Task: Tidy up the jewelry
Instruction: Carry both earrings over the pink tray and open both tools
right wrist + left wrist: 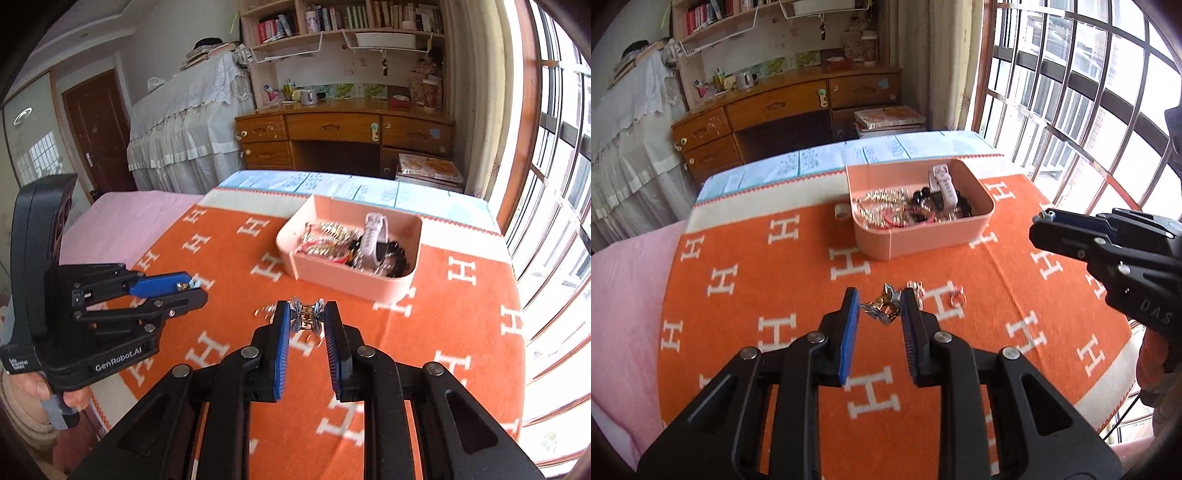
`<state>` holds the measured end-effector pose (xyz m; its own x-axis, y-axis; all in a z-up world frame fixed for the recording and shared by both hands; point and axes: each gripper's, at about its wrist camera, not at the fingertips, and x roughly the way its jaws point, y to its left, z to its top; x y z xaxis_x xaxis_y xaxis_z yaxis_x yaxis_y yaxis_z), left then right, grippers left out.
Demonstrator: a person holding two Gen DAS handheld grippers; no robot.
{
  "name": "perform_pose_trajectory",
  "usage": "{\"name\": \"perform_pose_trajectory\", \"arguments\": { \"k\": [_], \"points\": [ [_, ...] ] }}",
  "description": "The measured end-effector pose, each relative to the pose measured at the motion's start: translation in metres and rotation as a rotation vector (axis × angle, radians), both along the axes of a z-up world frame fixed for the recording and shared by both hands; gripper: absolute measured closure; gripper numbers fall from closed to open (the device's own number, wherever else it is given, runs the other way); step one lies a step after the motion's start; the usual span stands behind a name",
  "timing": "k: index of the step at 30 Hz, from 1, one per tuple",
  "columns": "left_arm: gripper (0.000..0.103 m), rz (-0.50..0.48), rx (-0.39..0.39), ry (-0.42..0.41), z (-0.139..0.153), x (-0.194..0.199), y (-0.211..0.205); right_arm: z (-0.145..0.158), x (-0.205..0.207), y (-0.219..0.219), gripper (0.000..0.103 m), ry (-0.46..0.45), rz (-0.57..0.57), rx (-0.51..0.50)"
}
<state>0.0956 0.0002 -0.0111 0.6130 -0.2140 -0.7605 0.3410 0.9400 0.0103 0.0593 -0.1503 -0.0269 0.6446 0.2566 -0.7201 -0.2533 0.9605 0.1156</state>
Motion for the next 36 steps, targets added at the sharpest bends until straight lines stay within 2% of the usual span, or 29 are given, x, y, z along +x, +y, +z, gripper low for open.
{"name": "perform_pose_trajectory", "arguments": {
  "k": [4,8,11,16,18,20,22,24,26,27,29,36],
  "points": [
    [0.083,-0.004,0.025,-0.024,0.011,0.049,-0.02,0.014,0.054,-0.024,0.085,0.002,-0.072,0.043],
    [0.083,0.011,0.037,-0.016,0.003,0.1,-0.039,0.013,0.107,-0.041,0.085,0.032,-0.14,0.076],
    [0.083,0.026,0.033,0.018,-0.015,0.135,-0.048,-0.002,0.141,-0.048,0.085,0.073,-0.181,0.08],
    [0.083,0.042,0.011,0.089,-0.046,0.171,-0.054,-0.041,0.179,-0.044,0.085,0.138,-0.212,0.042],
    [0.082,0.042,0.007,0.114,-0.054,0.179,-0.053,-0.056,0.189,-0.041,0.085,0.166,-0.211,0.038],
    [0.07,0.045,0.007,0.138,-0.061,0.183,-0.05,-0.068,0.196,-0.034,0.085,0.178,-0.192,0.029],
    [0.065,0.021,-0.035,0.142,-0.062,0.182,-0.045,-0.078,0.201,-0.024,0.085,0.188,-0.157,0.025],
    [0.062,0.024,-0.041,0.143,-0.06,0.182,-0.04,-0.082,0.204,-0.014,0.084,0.204,-0.143,0.008],
    [0.04,0.074,-0.001,0.106,-0.055,0.178,-0.032,-0.086,0.207,-0.008,0.083,0.218,-0.144,-0.001],
    [0.037,0.074,-0.012,0.091,-0.051,0.174,-0.027,-0.087,0.208,-0.007,0.082,0.222,-0.144,0.007],
    [0.036,0.076,-0.028,0.083,-0.044,0.169,-0.021,-0.086,0.204,-0.007,0.074,0.217,-0.152,0.011],
    [0.036,0.097,-0.009,0.077,-0.027,0.15,-0.007,-0.063,0.175,-0.017,0.073,0.153,-0.164,0.011]
  ]
}}
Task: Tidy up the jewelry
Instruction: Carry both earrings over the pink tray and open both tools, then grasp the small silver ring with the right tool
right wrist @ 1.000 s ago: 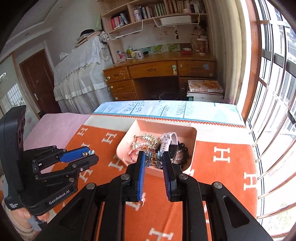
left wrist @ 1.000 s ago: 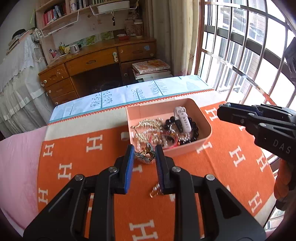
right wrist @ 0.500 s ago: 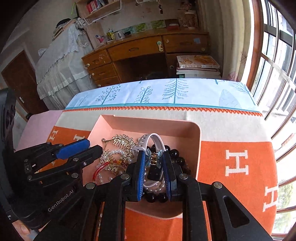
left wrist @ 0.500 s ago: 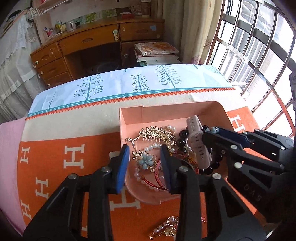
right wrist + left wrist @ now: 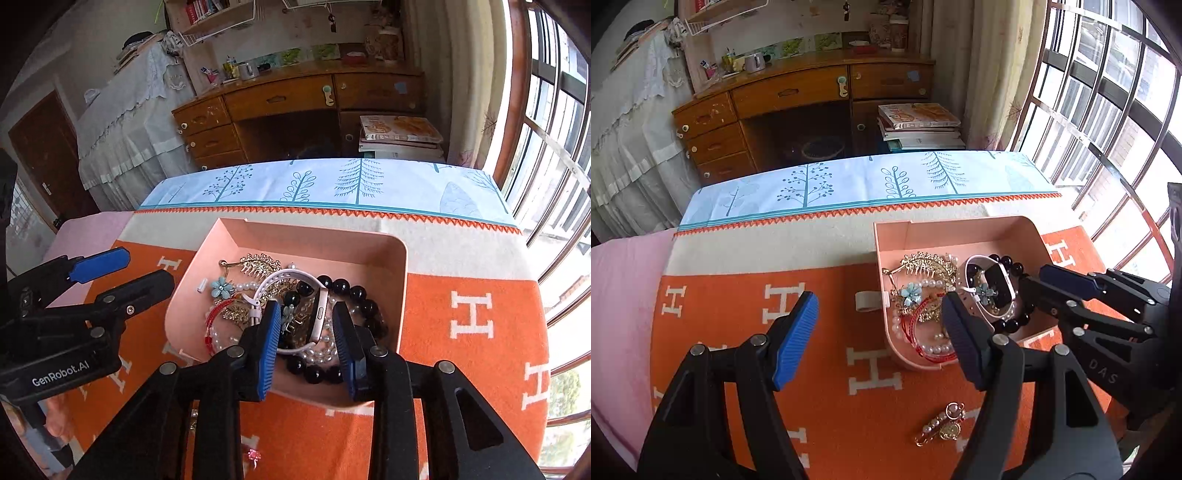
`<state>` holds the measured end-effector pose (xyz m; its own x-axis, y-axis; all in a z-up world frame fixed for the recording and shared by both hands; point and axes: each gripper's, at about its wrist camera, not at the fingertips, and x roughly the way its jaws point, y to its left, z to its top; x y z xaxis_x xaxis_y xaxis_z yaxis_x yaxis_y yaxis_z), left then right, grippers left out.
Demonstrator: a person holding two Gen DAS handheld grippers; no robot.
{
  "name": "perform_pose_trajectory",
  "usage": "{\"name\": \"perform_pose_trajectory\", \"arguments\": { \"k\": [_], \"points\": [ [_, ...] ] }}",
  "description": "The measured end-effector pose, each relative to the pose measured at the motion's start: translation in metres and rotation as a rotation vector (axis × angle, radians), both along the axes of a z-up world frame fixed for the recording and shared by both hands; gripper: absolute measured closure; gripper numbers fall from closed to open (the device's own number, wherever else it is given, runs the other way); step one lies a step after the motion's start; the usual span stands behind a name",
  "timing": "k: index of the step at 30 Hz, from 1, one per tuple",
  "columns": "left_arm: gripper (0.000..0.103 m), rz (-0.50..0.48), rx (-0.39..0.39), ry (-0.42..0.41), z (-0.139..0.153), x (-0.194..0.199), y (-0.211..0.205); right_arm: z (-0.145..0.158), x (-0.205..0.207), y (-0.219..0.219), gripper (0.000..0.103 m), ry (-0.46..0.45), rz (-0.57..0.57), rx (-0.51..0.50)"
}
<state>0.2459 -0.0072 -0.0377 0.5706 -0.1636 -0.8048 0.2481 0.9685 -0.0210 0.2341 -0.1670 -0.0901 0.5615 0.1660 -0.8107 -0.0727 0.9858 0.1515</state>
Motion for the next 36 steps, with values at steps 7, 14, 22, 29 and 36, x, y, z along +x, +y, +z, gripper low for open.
{"name": "perform_pose_trajectory", "arguments": {
  "k": [7,14,22,29,36],
  "points": [
    [0.036,-0.012,0.0,0.032,0.008,-0.034,0.008,0.032,-0.05,-0.005,0.073,-0.068,0.025,0.015],
    [0.036,-0.035,0.027,0.025,0.015,-0.073,0.012,0.052,-0.108,0.002,0.073,-0.096,0.063,0.01],
    [0.036,-0.071,0.048,0.014,0.019,-0.112,0.018,0.046,-0.154,0.002,0.073,-0.073,0.075,0.008],
    [0.04,-0.081,0.029,0.041,0.008,-0.128,0.024,0.034,-0.179,0.0,0.073,-0.042,0.085,0.004],
    [0.06,-0.096,0.026,0.117,-0.023,-0.128,0.026,0.012,-0.184,0.002,0.073,0.001,0.094,0.025]
  ]
}}
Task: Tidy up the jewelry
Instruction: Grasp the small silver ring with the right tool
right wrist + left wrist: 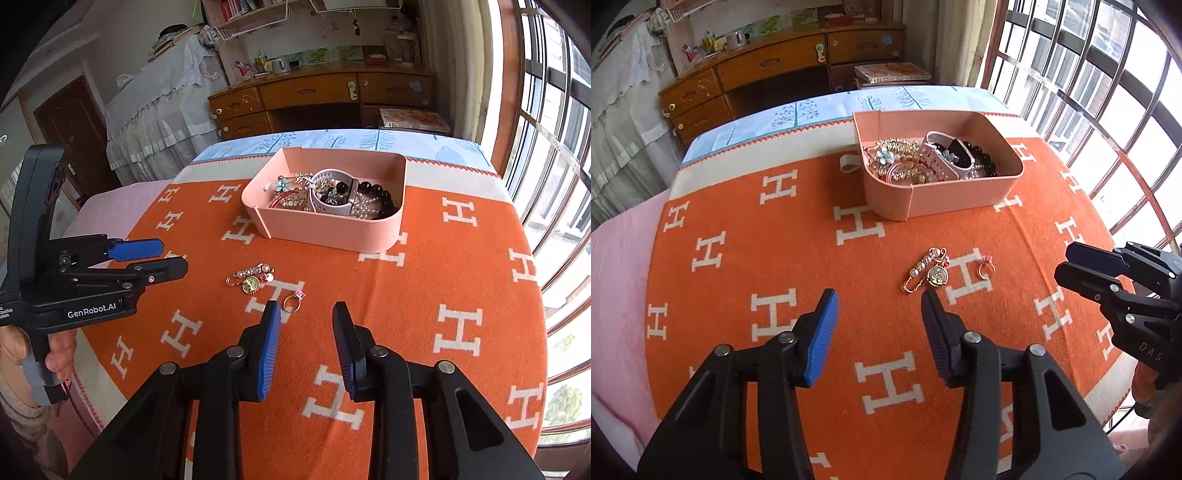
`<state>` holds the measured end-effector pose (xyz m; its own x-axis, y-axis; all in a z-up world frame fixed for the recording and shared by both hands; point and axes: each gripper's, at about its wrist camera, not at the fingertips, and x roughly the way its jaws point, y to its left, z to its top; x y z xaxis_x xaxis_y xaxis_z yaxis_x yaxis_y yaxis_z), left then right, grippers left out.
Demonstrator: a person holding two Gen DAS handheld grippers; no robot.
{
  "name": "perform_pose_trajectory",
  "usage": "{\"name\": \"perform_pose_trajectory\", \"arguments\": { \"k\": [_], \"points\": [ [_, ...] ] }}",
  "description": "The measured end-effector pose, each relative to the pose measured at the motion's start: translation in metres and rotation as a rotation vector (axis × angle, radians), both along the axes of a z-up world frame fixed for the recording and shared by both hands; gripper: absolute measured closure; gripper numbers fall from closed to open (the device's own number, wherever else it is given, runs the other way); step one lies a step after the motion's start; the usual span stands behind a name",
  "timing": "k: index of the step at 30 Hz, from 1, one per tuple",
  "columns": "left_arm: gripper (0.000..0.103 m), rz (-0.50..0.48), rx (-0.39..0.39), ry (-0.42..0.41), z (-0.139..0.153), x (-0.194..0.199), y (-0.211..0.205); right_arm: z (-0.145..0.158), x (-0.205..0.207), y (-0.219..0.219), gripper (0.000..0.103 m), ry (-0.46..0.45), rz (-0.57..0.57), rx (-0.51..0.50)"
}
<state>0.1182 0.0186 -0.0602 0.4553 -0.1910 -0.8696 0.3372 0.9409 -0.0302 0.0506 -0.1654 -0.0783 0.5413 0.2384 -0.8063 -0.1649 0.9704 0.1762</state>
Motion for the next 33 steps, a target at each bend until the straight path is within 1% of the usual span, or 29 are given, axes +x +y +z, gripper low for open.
{"name": "perform_pose_trajectory", "arguments": {
  "k": [6,10,18,21,23,25,27,29,30,31,33],
  "points": [
    [0.062,-0.022,-0.003,0.038,-0.022,0.004,-0.001,-0.022,0.006,0.008,0.073,0.038,0.031,0.011],
    [0.065,-0.033,-0.003,0.058,-0.033,0.008,-0.005,-0.037,0.016,0.014,0.073,0.059,0.046,0.019],
    [0.065,-0.064,-0.006,0.075,-0.045,0.015,-0.013,-0.062,0.044,0.03,0.074,0.086,0.069,0.007],
    [0.065,-0.072,-0.008,0.078,-0.048,0.019,-0.015,-0.065,0.053,0.034,0.074,0.07,0.065,0.001],
    [0.065,-0.077,-0.012,0.079,-0.049,0.021,-0.016,-0.066,0.058,0.035,0.079,0.064,0.058,-0.004],
    [0.065,-0.08,-0.016,0.082,-0.051,0.024,-0.017,-0.067,0.062,0.039,0.083,0.053,0.061,-0.032],
    [0.065,-0.084,-0.021,0.083,-0.051,0.026,-0.019,-0.068,0.063,0.048,0.086,0.033,0.083,-0.089],
    [0.065,-0.088,-0.025,0.082,-0.051,0.027,-0.021,-0.069,0.061,0.057,0.095,0.005,0.103,-0.149],
    [0.065,-0.091,-0.027,0.081,-0.051,0.027,-0.022,-0.07,0.06,0.059,0.097,-0.005,0.104,-0.171],
    [0.065,-0.094,-0.027,0.078,-0.05,0.026,-0.023,-0.069,0.058,0.06,0.097,-0.01,0.105,-0.178],
    [0.065,-0.11,-0.023,0.057,-0.047,0.022,-0.027,-0.069,0.059,0.059,0.097,-0.005,0.096,-0.159]
  ]
}}
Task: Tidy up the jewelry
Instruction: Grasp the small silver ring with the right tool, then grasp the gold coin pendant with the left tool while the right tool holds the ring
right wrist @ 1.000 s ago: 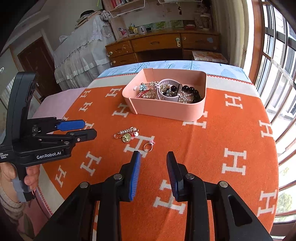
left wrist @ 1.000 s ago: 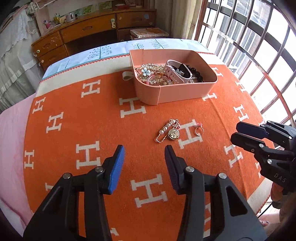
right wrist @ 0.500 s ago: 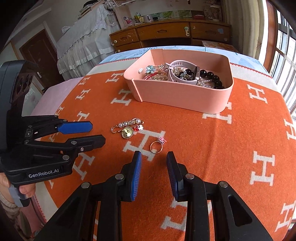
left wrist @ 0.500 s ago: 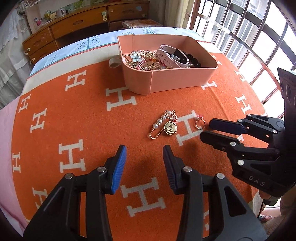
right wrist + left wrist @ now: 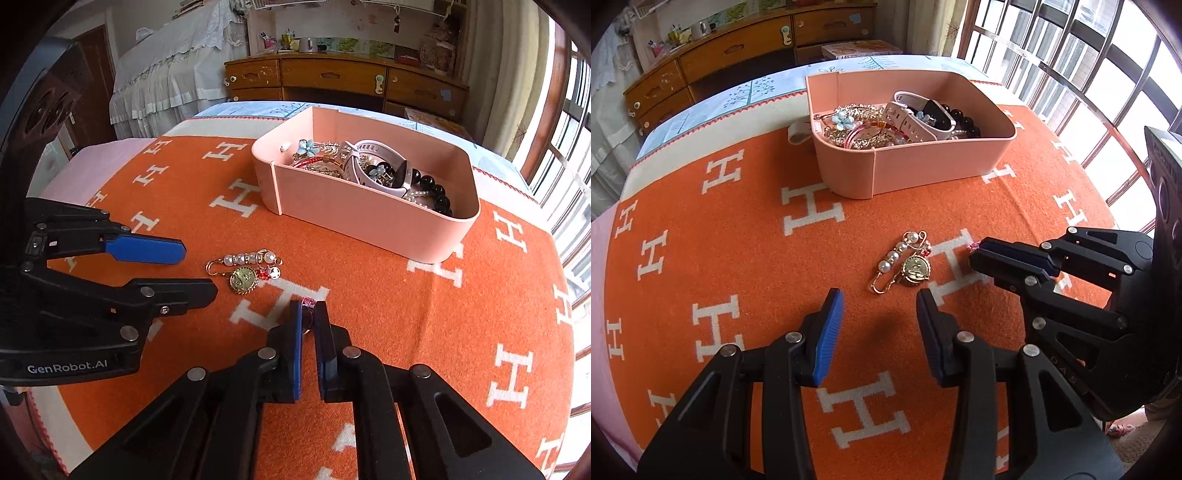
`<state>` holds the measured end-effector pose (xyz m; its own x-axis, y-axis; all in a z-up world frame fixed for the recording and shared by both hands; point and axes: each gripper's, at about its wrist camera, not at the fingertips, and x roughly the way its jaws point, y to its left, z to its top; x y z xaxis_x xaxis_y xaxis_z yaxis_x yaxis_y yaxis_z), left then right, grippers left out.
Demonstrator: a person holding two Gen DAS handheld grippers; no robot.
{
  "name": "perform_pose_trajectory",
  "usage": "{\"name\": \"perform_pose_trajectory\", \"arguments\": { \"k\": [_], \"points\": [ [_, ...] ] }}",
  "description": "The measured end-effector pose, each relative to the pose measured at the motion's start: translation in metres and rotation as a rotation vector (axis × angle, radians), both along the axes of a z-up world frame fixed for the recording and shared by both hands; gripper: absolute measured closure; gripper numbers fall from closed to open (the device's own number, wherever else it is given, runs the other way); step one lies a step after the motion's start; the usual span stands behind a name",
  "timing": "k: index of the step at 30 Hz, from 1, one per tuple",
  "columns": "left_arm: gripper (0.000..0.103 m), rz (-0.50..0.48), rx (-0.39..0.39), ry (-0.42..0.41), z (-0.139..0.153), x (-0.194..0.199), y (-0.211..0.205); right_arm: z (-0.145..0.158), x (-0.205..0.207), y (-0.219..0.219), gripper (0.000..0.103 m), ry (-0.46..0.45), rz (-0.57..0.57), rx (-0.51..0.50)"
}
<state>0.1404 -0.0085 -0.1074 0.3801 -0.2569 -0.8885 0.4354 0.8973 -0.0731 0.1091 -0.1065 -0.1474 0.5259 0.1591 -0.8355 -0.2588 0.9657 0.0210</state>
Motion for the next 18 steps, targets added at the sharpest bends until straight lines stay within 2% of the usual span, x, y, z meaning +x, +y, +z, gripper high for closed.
{"name": "perform_pose_trajectory", "arguments": {
  "k": [1,4,9,12,18],
  "points": [
    [0.066,-0.012,0.001,-0.013,0.002,-0.003,-0.002,0.0,0.0,-0.002,0.097,0.005,-0.008,0.015],
    [0.076,-0.054,0.0,-0.037,0.007,-0.01,-0.011,0.003,-0.007,-0.013,0.097,0.01,-0.035,0.061],
    [0.083,-0.105,0.003,-0.019,0.001,-0.013,-0.023,0.011,-0.02,-0.032,0.097,0.005,-0.082,0.147],
    [0.084,-0.107,0.003,0.012,-0.008,-0.01,-0.027,0.013,-0.03,-0.046,0.097,-0.002,-0.107,0.189],
    [0.084,-0.09,-0.001,0.004,-0.01,-0.005,-0.03,0.016,-0.049,-0.062,0.097,-0.02,-0.133,0.238]
  ]
}}
